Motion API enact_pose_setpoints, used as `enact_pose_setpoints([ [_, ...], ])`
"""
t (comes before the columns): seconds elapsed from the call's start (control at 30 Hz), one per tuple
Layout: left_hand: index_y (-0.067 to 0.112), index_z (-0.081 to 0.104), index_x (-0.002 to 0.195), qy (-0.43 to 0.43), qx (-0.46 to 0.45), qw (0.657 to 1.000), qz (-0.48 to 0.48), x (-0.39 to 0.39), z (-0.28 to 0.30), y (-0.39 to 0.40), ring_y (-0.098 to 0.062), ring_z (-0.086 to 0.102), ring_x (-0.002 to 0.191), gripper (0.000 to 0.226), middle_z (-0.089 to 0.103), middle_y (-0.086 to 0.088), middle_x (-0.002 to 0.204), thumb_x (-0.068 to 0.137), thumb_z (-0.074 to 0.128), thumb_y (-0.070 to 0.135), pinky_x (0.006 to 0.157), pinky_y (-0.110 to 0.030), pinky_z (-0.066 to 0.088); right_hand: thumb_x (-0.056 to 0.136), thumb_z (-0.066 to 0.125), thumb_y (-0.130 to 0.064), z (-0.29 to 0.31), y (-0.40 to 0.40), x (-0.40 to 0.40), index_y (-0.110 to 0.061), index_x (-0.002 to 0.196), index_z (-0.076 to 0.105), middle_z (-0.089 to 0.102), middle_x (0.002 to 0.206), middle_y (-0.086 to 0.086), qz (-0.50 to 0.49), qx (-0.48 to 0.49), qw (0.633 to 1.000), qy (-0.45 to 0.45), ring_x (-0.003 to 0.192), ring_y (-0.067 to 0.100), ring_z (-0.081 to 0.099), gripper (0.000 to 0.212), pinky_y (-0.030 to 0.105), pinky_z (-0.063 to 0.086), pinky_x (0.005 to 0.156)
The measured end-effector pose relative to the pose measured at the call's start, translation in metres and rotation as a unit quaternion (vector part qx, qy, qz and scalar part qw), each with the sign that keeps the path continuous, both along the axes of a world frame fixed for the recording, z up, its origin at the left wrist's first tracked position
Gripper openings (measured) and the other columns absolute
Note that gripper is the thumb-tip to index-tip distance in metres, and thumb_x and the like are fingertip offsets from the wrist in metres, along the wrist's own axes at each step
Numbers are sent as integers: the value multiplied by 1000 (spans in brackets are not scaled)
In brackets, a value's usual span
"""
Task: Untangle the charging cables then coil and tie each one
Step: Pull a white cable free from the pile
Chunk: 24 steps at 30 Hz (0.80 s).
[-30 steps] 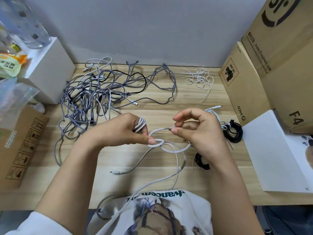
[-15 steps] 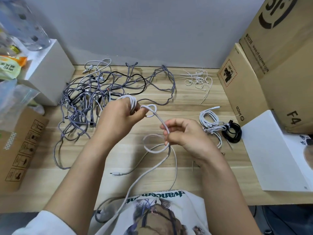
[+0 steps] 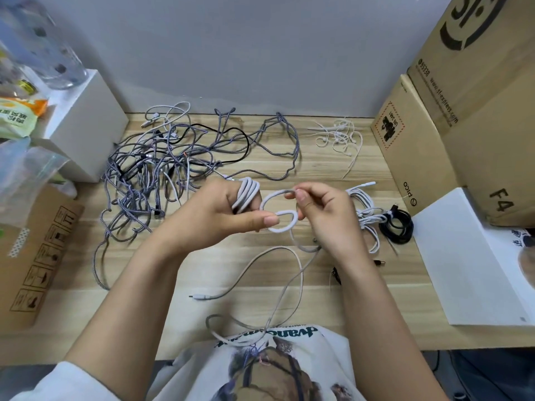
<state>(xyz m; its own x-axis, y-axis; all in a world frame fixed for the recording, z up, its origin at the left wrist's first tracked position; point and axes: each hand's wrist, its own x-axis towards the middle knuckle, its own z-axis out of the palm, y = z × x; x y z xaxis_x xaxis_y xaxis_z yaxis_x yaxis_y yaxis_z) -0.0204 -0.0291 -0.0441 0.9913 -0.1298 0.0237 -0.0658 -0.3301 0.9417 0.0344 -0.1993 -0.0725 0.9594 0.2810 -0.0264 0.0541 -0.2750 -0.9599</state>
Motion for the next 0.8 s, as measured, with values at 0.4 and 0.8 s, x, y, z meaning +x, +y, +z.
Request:
enact_pose_setpoints([
  [0.4, 26, 59, 48, -60, -126, 976, 169, 11, -5, 6, -5, 34, 41, 27, 43, 11, 43, 68, 68, 42, 43, -17, 28, 87, 58, -30, 3, 24, -30, -30, 95, 71, 67, 89, -8, 247, -185, 949, -70, 81, 10, 58, 14, 32, 46, 75],
  [0.8, 22, 56, 47, -30, -128, 979, 154, 5, -14, -9, -4, 32, 40, 30, 40, 9, 41, 75, 67, 22, 41, -13, 27, 91, 52, 1, 2, 28, -21, -33, 87, 62, 60, 65, -8, -34, 127, 991, -23, 59, 4, 56, 36, 22, 48, 60],
])
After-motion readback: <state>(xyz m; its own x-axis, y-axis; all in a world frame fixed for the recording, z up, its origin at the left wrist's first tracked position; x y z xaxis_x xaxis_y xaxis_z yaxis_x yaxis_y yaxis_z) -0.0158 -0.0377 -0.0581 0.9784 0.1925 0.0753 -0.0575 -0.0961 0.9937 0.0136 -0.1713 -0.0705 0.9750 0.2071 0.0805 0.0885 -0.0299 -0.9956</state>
